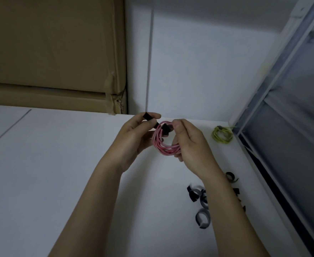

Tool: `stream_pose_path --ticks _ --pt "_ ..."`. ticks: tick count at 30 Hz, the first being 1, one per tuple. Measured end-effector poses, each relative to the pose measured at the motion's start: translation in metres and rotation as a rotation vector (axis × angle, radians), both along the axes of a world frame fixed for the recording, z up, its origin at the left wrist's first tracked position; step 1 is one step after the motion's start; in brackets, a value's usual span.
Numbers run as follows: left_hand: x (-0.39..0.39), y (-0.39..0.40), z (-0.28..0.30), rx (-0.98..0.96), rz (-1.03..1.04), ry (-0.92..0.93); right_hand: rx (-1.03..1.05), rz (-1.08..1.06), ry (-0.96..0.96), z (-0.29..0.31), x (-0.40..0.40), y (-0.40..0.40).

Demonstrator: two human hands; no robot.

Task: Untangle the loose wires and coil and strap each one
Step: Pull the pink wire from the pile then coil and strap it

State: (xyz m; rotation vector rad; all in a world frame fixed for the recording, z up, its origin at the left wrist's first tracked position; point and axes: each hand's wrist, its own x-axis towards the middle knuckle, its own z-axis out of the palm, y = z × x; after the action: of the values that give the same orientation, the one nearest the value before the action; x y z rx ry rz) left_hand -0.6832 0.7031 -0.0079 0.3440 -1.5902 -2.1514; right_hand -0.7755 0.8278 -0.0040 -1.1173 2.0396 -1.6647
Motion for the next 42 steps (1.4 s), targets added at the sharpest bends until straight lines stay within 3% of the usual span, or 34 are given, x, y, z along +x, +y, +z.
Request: stream_pose_path --ticks 9,15,23,26,29,37,42 --pt "-0.003 0.006 0.004 0.041 -0.054 0.104 -0.074 -0.159 0.065 -0.007 -0.001 -0.007" --pt "-0.006 0.010 0.005 0.004 0.094 0.127 -0.065 -0.097 0.033 -0.008 -0.001 -0.009" --pt "-0.008 0.012 0.003 -0.105 0.179 0.089 -0.189 -0.214 0.540 -0.006 -0.008 -0.001" --pt "-0.007 0.010 0.004 -0.113 0.191 0.081 -0.159 -0.102 0.541 -0.006 -0.009 0.000" --pt "-0.006 0.009 0.004 -0.117 0.177 0.075 -0.208 -0.152 0.598 -0.007 -0.010 -0.001" --pt "-0.006 0.011 0.007 -0.044 0.136 0.071 -0.345 -0.215 0.972 -0.011 -0.012 -0.002" --pt "-0.004 0.011 0.013 0.078 0.052 0.099 -0.286 -0.233 0.957 -0.007 -0.010 0.002"
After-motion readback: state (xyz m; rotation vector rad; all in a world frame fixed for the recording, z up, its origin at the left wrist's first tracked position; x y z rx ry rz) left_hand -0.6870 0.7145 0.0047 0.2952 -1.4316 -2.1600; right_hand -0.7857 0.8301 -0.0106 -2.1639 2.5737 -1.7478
